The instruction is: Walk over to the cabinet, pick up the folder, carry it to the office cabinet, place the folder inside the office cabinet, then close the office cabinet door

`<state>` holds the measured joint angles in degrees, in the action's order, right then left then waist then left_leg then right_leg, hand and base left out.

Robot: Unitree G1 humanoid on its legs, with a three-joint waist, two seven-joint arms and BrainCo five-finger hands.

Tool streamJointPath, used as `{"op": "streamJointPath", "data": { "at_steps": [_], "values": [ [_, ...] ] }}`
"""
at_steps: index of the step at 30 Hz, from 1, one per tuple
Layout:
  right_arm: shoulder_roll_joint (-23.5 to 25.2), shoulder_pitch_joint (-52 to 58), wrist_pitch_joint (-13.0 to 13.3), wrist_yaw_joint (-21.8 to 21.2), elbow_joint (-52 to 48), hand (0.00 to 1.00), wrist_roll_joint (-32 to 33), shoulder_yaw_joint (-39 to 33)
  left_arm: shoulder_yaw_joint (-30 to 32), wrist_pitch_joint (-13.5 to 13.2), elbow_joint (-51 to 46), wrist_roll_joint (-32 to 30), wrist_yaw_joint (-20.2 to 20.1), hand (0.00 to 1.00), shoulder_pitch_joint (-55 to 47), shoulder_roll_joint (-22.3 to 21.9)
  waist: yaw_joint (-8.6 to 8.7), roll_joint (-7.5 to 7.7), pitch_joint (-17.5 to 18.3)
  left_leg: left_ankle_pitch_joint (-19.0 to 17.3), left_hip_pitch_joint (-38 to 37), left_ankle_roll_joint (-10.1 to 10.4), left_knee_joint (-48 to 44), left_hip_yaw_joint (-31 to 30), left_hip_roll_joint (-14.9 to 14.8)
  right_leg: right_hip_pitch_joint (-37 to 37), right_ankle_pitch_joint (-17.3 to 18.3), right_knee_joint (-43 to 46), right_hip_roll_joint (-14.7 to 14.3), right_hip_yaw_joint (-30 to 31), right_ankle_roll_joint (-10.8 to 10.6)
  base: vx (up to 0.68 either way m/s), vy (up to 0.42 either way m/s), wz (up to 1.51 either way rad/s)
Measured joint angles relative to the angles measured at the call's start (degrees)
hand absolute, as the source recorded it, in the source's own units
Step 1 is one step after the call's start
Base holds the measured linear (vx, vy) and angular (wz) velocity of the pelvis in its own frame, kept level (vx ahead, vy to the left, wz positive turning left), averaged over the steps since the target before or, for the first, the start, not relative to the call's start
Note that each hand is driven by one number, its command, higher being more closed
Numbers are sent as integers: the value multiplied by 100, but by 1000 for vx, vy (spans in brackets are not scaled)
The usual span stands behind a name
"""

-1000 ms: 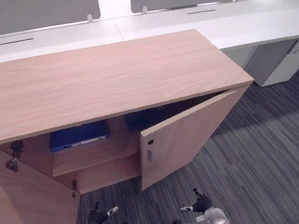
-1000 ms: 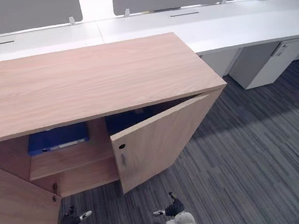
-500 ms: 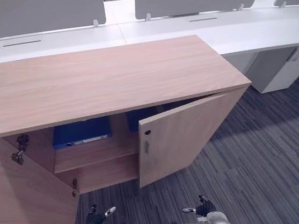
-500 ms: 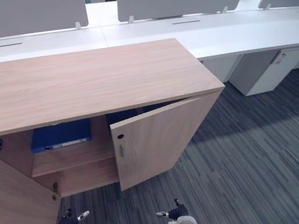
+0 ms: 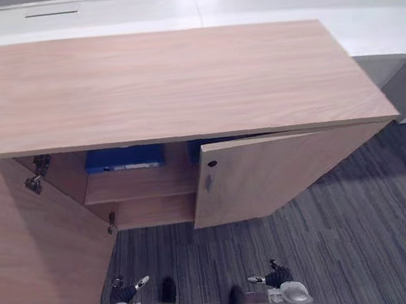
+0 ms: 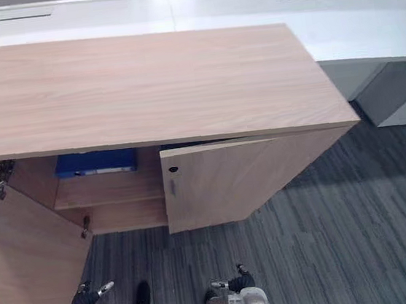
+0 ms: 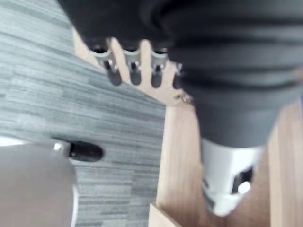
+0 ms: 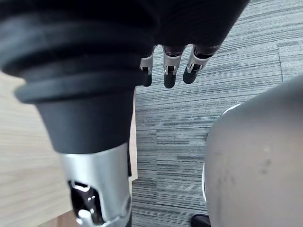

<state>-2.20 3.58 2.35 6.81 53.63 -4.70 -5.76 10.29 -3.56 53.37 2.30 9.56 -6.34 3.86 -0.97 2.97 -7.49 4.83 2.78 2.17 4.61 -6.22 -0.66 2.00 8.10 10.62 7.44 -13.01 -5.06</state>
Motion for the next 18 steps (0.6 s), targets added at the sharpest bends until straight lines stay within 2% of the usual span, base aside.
{"op": "streamJointPath", "data": {
  "at_steps": [1,2,3,4,5,7,8,9,10,11,13,18],
  "values": [
    [-17,-4,0,2,-2,0,2,-4,18,0,-27,5,9,0,3,-35,0,-17,-11,45,51,41,0,10,7,-2,5,0,8,-75,7,-17,-29,77],
    [-31,-41,-8,13,-2,0,4,-21,27,0,-83,13,10,0,4,-82,7,-31,-34,295,197,30,-4,156,56,4,20,39,28,-232,27,-33,-19,112],
    [-1,-52,-15,25,-67,0,4,-67,13,-6,-171,31,11,0,13,-94,94,-16,-41,608,347,150,1,209,113,23,5,50,65,-350,164,-36,-9,124],
    [36,-25,-13,31,-122,0,4,-117,11,-6,-224,33,12,0,5,-96,138,8,-49,567,396,214,-3,309,116,28,-26,27,149,-386,228,-61,38,107],
    [119,-48,2,97,-150,0,6,-176,126,-7,-285,68,5,0,0,-110,91,45,-72,-134,551,99,-716,1123,36,-6,13,-2,204,-525,199,-53,31,55],
    [73,-38,6,132,-265,0,6,-270,277,3,-270,102,10,0,-67,-123,111,6,-95,-992,631,-179,-1932,1914,-142,-106,51,98,235,-677,143,-35,27,41],
    [74,-14,-2,136,-287,0,7,-389,334,-5,-274,99,8,0,-65,-112,140,-52,-132,-1022,545,-222,-1895,1978,-129,-204,106,137,185,-694,72,-91,42,38],
    [82,7,-11,134,-288,0,9,-396,337,-6,-271,99,10,0,-75,-79,139,-47,-121,-1012,451,-236,-1699,1970,-84,-194,146,107,169,-676,26,-143,60,32],
    [100,54,-12,130,-290,0,9,-395,333,-5,-266,97,10,0,-99,-12,148,-42,-116,-739,245,-257,-1127,1899,73,-182,149,27,228,-678,46,-169,50,31],
    [90,96,-10,131,-288,0,9,-408,337,-3,-263,93,11,0,-128,18,158,48,-53,-436,-1,-282,-486,1828,190,-207,133,-60,232,-671,38,-116,50,33],
    [99,153,-10,132,-287,0,36,-460,336,-2,-255,89,13,0,-145,52,212,-9,-16,-94,-136,-287,60,1665,258,-221,106,-166,191,-690,61,-88,47,46],
    [82,103,-11,132,-129,0,37,-522,367,6,-35,84,26,0,-243,80,197,-75,14,-16,-317,-382,63,1385,336,-634,27,-413,127,-811,64,-24,17,30]
  ]
}}
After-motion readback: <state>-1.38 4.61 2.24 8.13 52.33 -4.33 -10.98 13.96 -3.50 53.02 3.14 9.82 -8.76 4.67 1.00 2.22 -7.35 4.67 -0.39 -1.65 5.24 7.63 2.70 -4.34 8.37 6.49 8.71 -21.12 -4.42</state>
